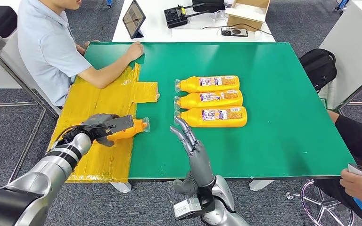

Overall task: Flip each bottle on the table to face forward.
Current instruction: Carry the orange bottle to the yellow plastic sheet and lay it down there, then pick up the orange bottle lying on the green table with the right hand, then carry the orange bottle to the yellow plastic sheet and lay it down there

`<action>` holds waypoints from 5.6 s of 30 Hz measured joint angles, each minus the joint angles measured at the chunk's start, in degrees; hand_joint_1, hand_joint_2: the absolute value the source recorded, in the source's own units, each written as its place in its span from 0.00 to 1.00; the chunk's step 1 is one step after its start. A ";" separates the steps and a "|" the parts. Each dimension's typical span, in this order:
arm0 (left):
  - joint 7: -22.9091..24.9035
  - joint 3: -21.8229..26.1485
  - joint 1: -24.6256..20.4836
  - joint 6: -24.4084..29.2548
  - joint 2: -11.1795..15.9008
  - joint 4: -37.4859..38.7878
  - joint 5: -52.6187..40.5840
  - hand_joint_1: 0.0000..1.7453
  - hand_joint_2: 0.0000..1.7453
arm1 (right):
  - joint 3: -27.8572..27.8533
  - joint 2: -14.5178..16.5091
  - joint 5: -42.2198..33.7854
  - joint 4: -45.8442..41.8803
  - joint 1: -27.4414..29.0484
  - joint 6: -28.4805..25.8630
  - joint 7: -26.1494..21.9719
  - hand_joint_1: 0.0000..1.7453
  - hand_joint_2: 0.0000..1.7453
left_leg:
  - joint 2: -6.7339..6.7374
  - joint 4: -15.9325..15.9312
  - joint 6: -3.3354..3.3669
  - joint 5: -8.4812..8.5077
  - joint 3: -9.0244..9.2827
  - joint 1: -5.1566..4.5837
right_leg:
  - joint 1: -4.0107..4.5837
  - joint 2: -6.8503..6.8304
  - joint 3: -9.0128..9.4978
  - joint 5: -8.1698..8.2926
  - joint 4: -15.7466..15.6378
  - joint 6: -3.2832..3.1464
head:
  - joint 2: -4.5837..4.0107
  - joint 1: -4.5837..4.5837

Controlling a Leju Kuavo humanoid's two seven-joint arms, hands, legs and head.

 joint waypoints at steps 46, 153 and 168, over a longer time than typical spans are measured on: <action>-23.87 19.22 41.41 8.38 -8.50 -64.69 57.99 0.00 1.00 | -15.30 -6.66 24.63 6.30 1.23 6.64 15.23 0.00 1.00 | -0.02 0.00 0.04 -0.15 -0.04 -0.06 | -0.06 -0.02 -0.02 -0.05 -0.13 0.03 | 0.00 0.00; -20.57 -5.23 50.19 5.45 -11.04 -65.39 56.36 0.00 1.00 | -9.22 10.22 6.67 24.37 -3.63 18.81 7.47 1.00 1.00 | 0.13 -0.02 0.06 -0.13 0.04 -0.01 | 0.00 0.08 0.02 -0.02 -0.15 0.03 | 0.00 -0.03; -17.82 -5.24 48.98 4.74 -11.21 -64.95 58.81 1.00 1.00 | -4.77 10.72 6.43 24.74 -5.21 17.94 9.18 0.00 0.75 | 0.13 -0.02 0.06 -0.12 0.05 -0.02 | -0.01 0.08 0.02 -0.02 -0.15 0.03 | 0.00 -0.02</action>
